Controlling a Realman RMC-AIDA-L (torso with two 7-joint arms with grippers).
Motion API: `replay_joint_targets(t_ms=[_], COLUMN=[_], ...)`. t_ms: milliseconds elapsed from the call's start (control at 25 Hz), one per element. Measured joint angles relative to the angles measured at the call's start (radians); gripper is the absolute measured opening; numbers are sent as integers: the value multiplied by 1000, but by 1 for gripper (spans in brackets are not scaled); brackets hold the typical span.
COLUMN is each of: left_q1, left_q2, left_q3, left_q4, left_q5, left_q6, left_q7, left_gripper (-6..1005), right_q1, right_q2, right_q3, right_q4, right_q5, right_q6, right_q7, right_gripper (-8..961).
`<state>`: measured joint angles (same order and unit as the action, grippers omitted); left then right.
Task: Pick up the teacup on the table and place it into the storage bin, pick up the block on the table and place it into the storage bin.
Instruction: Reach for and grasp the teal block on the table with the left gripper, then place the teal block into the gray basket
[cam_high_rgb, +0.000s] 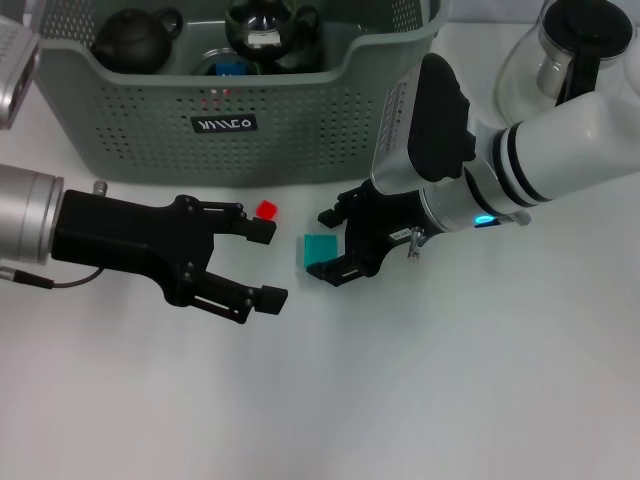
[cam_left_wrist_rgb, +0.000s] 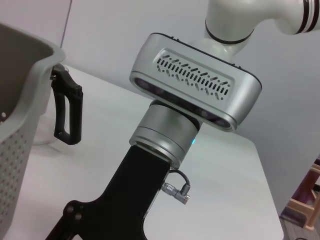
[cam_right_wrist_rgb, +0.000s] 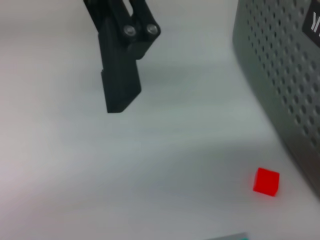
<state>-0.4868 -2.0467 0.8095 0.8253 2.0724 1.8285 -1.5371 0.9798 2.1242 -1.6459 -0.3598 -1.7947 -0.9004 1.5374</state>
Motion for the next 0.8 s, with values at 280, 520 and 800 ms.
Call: replay_joint_targets(t_ms=[280,520,800], left_q1=[0,1,1], left_q2=[-1,-1,-1], left_q3=[0,1,0], left_q4=[0,0,0], left_q5=[0,0,0], left_q6=[-2,-2,-2], left_q7=[0,0,0], left_gripper=[952,952,951], right_q1=[-1,-1,-1], right_q2=[1,0,0], right_q3=[-1,-2,-2], right_q4=[2,10,9], right_q5=[1,1,2], right_q6=[0,0,-8], right_q7=[-2,2,10], right_gripper=[745,682,555])
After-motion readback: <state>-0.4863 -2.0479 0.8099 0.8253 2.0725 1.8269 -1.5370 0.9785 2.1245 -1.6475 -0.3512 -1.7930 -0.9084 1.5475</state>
